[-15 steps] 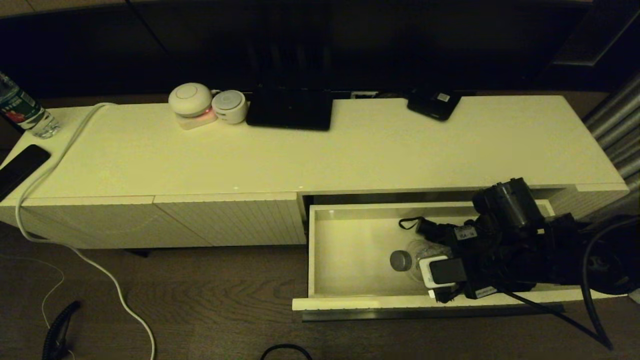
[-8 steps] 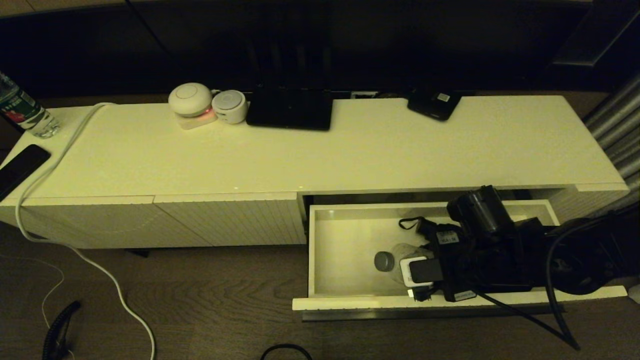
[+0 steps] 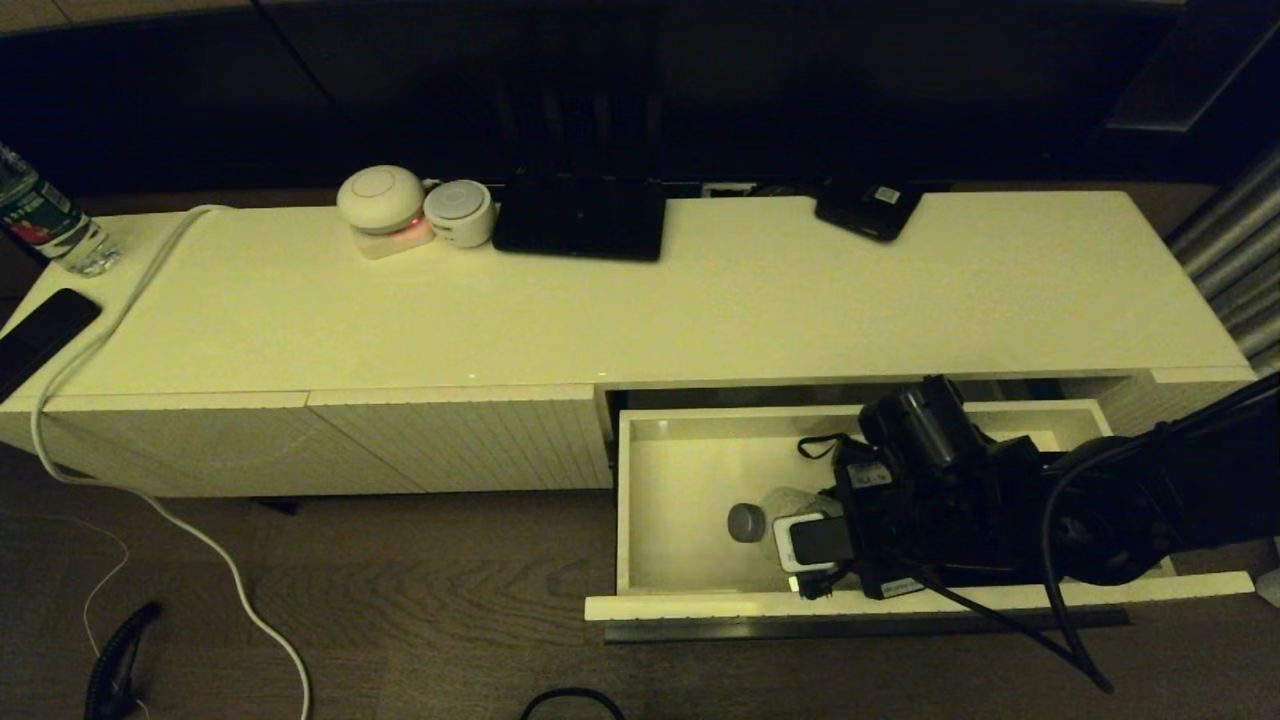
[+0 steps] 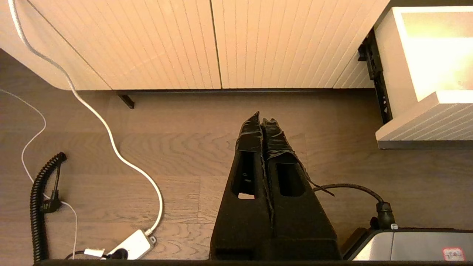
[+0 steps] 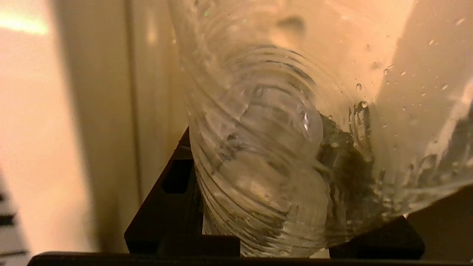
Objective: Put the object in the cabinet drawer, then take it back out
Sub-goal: Put the mineral water in the drawer
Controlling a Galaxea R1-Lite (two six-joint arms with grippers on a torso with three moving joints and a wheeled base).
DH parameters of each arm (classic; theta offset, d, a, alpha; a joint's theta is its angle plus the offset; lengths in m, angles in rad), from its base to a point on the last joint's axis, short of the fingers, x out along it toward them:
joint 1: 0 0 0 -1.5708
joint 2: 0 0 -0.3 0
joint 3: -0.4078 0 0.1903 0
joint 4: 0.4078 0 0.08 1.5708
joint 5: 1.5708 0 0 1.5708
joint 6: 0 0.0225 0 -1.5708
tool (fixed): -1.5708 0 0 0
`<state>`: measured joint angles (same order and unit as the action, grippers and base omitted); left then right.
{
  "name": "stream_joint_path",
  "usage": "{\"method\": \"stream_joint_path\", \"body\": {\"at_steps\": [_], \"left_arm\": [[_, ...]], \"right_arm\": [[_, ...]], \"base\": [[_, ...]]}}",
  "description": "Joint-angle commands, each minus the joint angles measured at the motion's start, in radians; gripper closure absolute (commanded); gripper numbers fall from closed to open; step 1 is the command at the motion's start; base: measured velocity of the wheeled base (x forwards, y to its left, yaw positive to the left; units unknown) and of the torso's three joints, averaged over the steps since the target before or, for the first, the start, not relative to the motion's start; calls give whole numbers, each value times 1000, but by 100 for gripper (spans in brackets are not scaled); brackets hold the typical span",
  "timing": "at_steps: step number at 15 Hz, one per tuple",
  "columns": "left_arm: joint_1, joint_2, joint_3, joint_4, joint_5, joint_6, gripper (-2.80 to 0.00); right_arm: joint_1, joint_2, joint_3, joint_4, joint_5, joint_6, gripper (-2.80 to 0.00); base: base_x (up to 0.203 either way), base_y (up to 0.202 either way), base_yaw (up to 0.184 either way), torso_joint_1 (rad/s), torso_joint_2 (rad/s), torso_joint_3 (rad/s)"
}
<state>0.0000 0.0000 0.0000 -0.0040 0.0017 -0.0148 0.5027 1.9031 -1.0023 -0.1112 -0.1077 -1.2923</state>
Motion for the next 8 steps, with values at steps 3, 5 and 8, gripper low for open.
{"method": "stream_joint_path", "body": {"at_steps": [3,5,8], "left_arm": [[0,-2,0,-1,0,-1,0],[0,-1,1,-1,0,-1,0],[0,-2,0,-1,0,-1,0]], "right_arm": [[25,24,-25,-4,-7,10,0],[37,28,-32,-4,-7,28,0],[37,27,-30,4,-18,28,0]], "base": [[0,0,0,0,0,0],[0,0,0,0,0,0],[0,0,0,0,0,0]]}}
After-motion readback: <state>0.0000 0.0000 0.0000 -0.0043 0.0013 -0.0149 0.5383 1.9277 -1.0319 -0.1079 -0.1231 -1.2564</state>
